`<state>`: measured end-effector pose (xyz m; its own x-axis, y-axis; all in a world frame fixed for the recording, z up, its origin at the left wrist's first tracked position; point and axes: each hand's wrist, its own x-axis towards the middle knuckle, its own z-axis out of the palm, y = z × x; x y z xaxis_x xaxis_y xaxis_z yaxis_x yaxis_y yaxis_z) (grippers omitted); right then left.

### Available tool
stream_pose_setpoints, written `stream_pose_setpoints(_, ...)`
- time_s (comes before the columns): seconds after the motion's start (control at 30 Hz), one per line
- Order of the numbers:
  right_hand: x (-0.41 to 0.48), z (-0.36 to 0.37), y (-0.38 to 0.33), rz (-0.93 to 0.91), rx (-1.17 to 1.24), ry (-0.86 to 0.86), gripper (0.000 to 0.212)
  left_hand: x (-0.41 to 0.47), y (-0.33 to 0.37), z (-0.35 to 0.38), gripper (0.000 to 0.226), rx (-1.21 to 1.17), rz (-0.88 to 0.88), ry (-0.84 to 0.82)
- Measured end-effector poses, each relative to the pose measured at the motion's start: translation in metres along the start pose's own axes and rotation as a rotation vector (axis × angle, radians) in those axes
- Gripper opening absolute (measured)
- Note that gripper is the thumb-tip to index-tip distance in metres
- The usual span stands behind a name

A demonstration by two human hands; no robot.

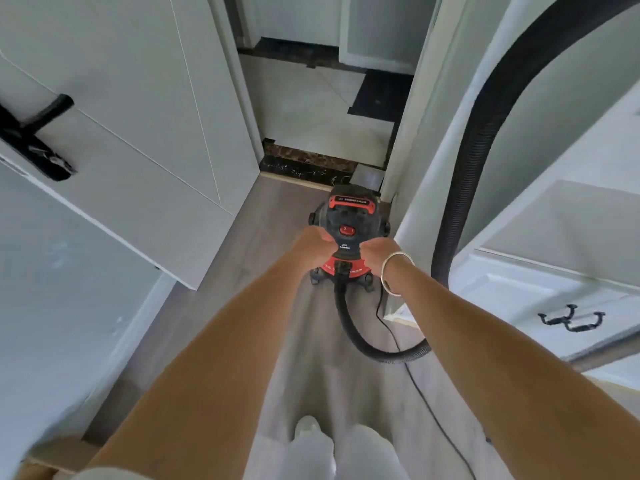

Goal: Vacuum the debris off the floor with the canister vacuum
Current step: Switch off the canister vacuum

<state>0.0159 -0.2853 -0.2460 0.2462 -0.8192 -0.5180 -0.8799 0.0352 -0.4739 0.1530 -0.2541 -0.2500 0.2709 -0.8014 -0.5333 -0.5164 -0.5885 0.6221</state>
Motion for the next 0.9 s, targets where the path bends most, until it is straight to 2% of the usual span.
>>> stream_pose_setpoints(0.1,0.040,0.010,-0.006,0.037,-0.023,0.000,0.030,0.041,-0.007,-0.005,0.020,0.074,0.037,-0.079)
stream_pose_setpoints(0.2,0.085,0.020,-0.012,0.210,0.110,0.027,0.031,0.092,-0.016,-0.009,0.035,0.077,0.053,-0.119)
stream_pose_setpoints(0.23,0.098,0.024,-0.010,0.172,0.089,0.009,0.031,0.106,-0.018,-0.009,0.036,0.060,0.050,-0.124)
stream_pose_setpoints(0.33,0.146,0.030,-0.013,0.265,0.117,-0.001,0.030,0.155,-0.020,-0.012,0.028,0.058,0.030,-0.156)
stream_pose_setpoints(0.37,0.162,0.031,-0.013,0.234,0.089,-0.034,0.028,0.172,-0.020,-0.012,0.023,0.055,0.020,-0.169)
stream_pose_setpoints(0.47,0.206,0.037,-0.011,0.294,0.108,-0.086,0.015,0.226,-0.023,-0.009,0.026,0.055,0.031,-0.161)
stream_pose_setpoints(0.57,0.250,0.051,0.006,0.341,0.299,-0.048,0.034,0.282,-0.029,0.008,0.025,0.122,0.064,-0.153)
stream_pose_setpoints(0.73,0.314,0.094,0.035,0.336,0.344,-0.001,0.045,0.339,-0.053,0.054,0.039,0.287,0.119,-0.253)
stream_pose_setpoints(0.8,0.335,0.113,0.040,0.300,0.313,-0.009,0.048,0.357,-0.070,0.071,0.048,0.359,0.167,-0.334)
stream_pose_setpoints(0.9,0.363,0.141,0.052,0.240,0.068,-0.095,0.063,0.382,-0.091,0.088,0.069,0.604,0.301,-0.474)
